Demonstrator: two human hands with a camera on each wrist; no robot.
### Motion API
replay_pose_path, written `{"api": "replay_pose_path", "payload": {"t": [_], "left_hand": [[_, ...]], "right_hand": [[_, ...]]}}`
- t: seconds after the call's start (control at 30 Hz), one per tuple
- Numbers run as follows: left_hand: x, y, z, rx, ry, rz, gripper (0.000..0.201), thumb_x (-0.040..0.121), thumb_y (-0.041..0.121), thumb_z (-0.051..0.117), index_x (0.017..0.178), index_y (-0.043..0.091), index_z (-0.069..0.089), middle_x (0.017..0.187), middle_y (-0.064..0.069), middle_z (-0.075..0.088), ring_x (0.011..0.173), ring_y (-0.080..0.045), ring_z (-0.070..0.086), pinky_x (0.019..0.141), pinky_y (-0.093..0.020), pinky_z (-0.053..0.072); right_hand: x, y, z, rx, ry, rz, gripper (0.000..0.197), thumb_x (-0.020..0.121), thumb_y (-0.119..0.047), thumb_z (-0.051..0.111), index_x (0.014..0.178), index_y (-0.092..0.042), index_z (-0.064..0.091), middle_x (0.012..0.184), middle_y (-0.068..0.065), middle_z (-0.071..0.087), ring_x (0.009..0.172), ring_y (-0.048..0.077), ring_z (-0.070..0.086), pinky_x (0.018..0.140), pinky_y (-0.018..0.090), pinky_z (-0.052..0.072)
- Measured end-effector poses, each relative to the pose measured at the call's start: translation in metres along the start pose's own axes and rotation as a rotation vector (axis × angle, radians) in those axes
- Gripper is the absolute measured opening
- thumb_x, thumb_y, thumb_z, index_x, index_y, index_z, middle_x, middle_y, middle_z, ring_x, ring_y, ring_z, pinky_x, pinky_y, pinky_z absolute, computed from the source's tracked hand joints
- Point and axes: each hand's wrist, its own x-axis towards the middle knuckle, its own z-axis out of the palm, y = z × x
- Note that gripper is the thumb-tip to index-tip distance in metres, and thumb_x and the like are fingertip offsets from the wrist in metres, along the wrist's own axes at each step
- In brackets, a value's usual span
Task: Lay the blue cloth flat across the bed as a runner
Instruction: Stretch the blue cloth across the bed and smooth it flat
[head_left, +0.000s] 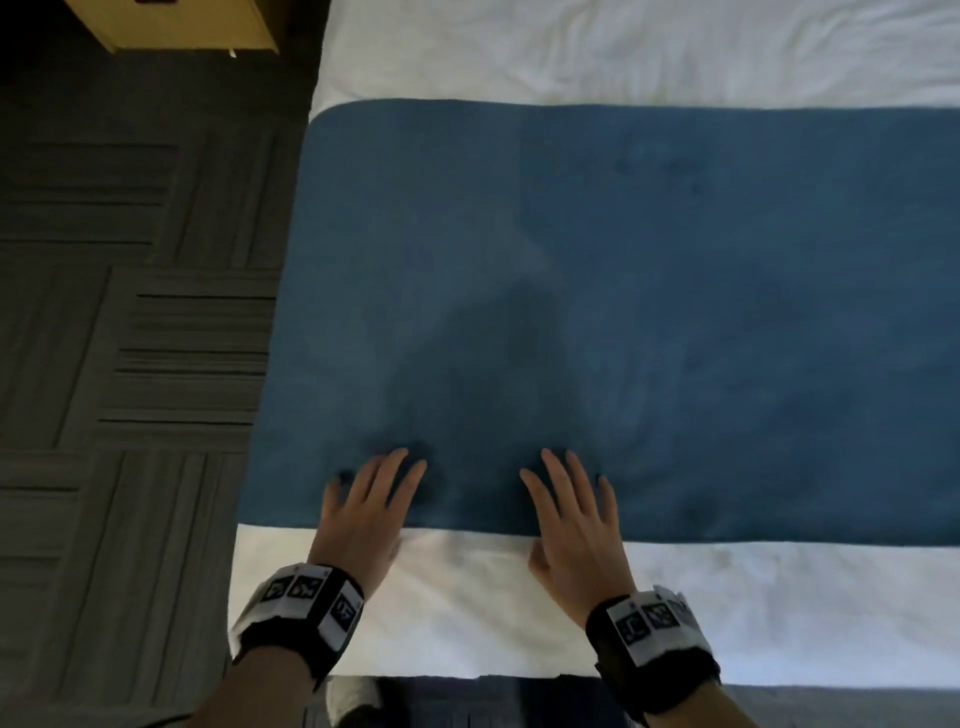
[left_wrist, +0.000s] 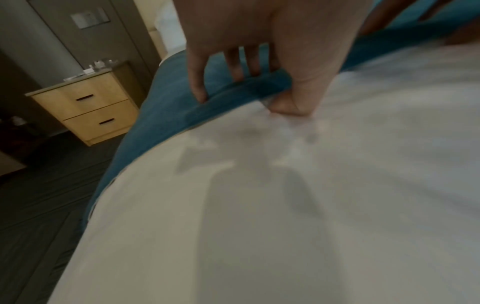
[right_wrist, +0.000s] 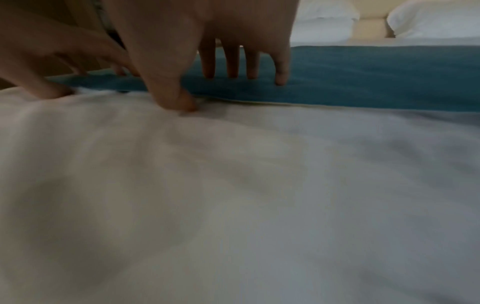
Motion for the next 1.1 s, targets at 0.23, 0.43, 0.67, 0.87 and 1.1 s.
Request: {"api": "replay_pose_path", "payload": {"t": [0.23, 0.43, 0.67, 0.87, 1.1], "left_hand": [[0.003, -0.061, 0.008, 0.016, 0.173, 0.150, 0.030, 0.044, 0.006, 0.080, 0.068, 0.015, 0.066, 0.058, 0.000, 0.062, 0.052, -0.022, 0.062, 0.042, -0.025, 0.044], [-0.018, -0.105, 0.009, 0.006, 0.059, 0.327, 0.009, 0.053, 0.017, 0.058, 0.055, 0.019, 0.067, 0.041, 0.003, 0.054, 0.038, -0.015, 0.055, 0.034, -0.015, 0.037], [-0.012, -0.141, 0.023, -0.221, -0.358, 0.308, 0.009, 0.087, 0.018, 0.046, 0.090, 0.027, 0.045, 0.077, 0.013, 0.048, 0.084, -0.019, 0.051, 0.054, -0.026, 0.028], [0.036, -0.183, -0.013, -0.342, -0.306, 0.221, 0.014, 0.085, 0.038, 0.047, 0.094, 0.028, 0.051, 0.066, 0.017, 0.043, 0.083, -0.016, 0.061, 0.065, -0.025, 0.038], [0.119, -0.221, -0.078, -0.368, -0.190, 0.094, 0.013, 0.091, 0.024, 0.043, 0.097, 0.026, 0.055, 0.098, 0.007, 0.060, 0.092, -0.021, 0.061, 0.081, -0.035, 0.049]], "right_hand": [[0.019, -0.077, 0.006, -0.074, 0.198, -0.025, 0.031, 0.052, -0.017, 0.078, 0.078, -0.018, 0.063, 0.076, -0.002, 0.062, 0.069, 0.022, 0.061, 0.063, 0.029, 0.051], [0.020, -0.127, 0.011, -0.078, 0.097, 0.062, 0.037, 0.041, -0.011, 0.086, 0.068, -0.020, 0.063, 0.062, -0.006, 0.061, 0.057, 0.017, 0.060, 0.050, 0.023, 0.047], [0.018, -0.136, 0.004, 0.141, -0.070, 0.127, 0.021, 0.072, -0.019, 0.057, 0.092, -0.014, 0.057, 0.089, 0.002, 0.060, 0.084, 0.027, 0.058, 0.070, 0.039, 0.047], [0.070, -0.144, -0.023, 0.339, 0.054, 0.199, 0.026, 0.075, -0.017, 0.054, 0.100, -0.016, 0.058, 0.099, 0.001, 0.060, 0.095, 0.026, 0.058, 0.075, 0.037, 0.046], [0.153, -0.131, -0.071, 0.384, 0.088, 0.228, 0.029, 0.086, -0.019, 0.045, 0.115, -0.019, 0.051, 0.114, -0.002, 0.055, 0.110, 0.021, 0.050, 0.087, 0.033, 0.041]]}}
